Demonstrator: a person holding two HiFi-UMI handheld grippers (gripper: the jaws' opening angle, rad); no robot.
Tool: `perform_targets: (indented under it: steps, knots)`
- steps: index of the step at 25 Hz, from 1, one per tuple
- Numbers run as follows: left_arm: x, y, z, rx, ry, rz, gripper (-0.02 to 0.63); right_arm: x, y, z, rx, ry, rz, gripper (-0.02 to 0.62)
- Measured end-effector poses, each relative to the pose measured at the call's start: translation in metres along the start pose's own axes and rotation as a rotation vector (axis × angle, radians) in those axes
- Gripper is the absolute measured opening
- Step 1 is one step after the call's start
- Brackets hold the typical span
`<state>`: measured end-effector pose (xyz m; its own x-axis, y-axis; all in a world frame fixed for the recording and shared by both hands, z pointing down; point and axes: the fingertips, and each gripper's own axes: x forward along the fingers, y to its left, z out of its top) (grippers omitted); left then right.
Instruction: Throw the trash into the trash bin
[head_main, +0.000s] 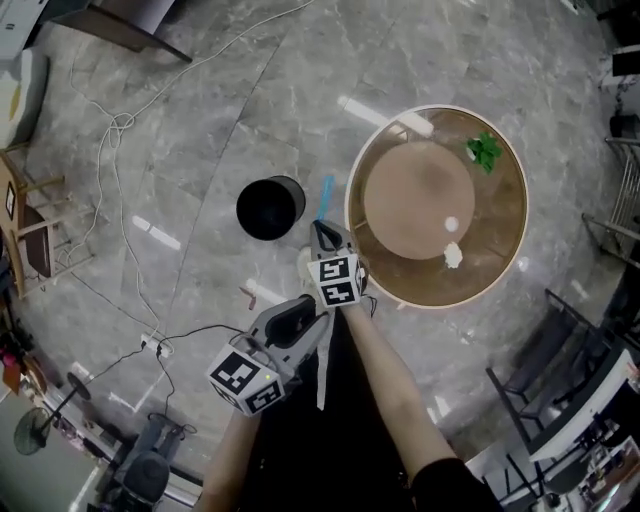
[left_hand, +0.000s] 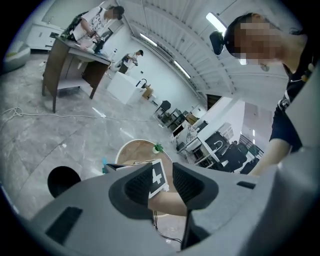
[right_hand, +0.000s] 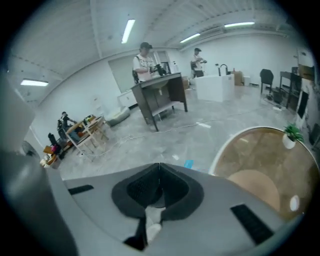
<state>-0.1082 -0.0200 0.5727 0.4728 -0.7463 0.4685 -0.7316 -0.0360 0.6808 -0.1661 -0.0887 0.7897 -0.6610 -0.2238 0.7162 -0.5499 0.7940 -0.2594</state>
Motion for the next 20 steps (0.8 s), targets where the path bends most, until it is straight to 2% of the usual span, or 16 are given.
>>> perform_targets:
  steps: [5,9,11,12,15,20]
  knots:
    - [-0.036,0.026,0.006,-0.055,-0.079,0.085,0.127,0.026,0.076,0.012,-0.062,0.020,0.178,0.006]
    - [-0.059,0.045,0.011,-0.100,-0.145,0.136,0.126,0.039,0.120,0.010,-0.108,0.052,0.265,0.011]
    - [-0.068,0.054,0.010,-0.111,-0.164,0.152,0.126,0.045,0.136,0.008,-0.111,0.060,0.305,0.093]
    - [-0.072,0.057,0.008,-0.115,-0.171,0.158,0.126,0.046,0.141,0.006,-0.111,0.067,0.318,0.125]
    - [-0.083,0.063,0.005,-0.124,-0.190,0.162,0.126,0.043,0.150,0.000,-0.122,0.084,0.322,0.127]
    - [-0.097,0.067,0.011,-0.102,-0.194,0.141,0.126,0.030,0.144,-0.004,-0.131,0.103,0.267,0.121]
